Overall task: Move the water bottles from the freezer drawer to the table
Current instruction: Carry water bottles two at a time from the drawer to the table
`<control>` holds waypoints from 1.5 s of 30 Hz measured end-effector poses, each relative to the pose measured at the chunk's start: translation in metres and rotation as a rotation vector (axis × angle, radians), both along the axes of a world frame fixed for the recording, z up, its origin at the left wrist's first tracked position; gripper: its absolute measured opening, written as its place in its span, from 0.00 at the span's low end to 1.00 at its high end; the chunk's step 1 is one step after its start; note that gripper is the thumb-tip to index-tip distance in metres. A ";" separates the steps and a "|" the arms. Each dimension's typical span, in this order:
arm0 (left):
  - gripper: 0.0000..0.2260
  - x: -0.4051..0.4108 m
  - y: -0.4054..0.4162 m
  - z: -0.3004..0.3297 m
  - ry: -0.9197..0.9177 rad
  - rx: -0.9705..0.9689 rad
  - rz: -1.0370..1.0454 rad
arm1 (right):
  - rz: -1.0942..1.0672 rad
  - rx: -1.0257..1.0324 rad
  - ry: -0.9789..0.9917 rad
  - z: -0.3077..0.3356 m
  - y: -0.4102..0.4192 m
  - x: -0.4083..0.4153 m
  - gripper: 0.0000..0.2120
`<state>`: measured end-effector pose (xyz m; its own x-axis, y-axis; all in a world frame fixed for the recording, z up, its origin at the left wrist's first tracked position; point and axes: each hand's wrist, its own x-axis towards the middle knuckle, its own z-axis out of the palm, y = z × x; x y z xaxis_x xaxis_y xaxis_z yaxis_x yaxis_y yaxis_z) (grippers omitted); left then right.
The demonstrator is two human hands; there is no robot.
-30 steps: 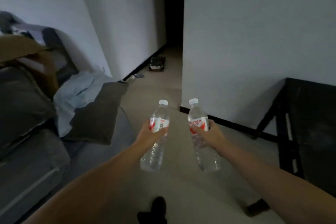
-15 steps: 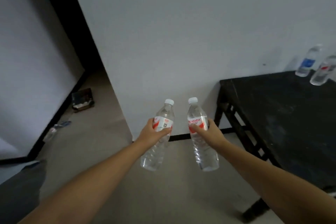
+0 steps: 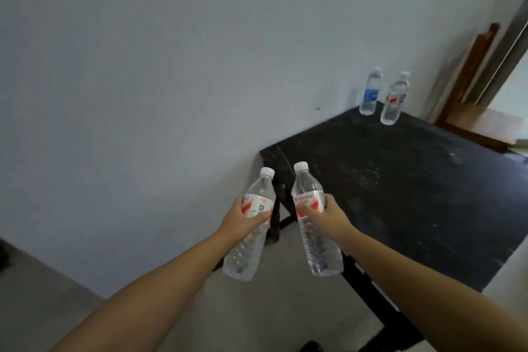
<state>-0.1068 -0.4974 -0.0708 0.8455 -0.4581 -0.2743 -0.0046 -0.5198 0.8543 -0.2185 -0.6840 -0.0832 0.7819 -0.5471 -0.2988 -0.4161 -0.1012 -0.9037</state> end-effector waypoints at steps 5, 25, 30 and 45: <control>0.29 0.055 -0.097 0.011 0.018 -0.006 -0.076 | -0.130 0.028 0.015 0.006 -0.092 0.033 0.31; 0.25 0.120 -0.506 -0.010 0.153 0.028 -0.803 | -0.859 0.020 0.070 -0.001 -0.368 0.009 0.29; 0.29 0.118 -0.619 -0.006 0.124 -0.047 -0.970 | -1.063 -0.019 0.013 0.001 -0.458 0.008 0.35; 0.31 0.111 -0.758 -0.060 0.095 -0.200 -0.912 | -1.255 -0.124 -0.094 -0.054 -0.569 0.021 0.37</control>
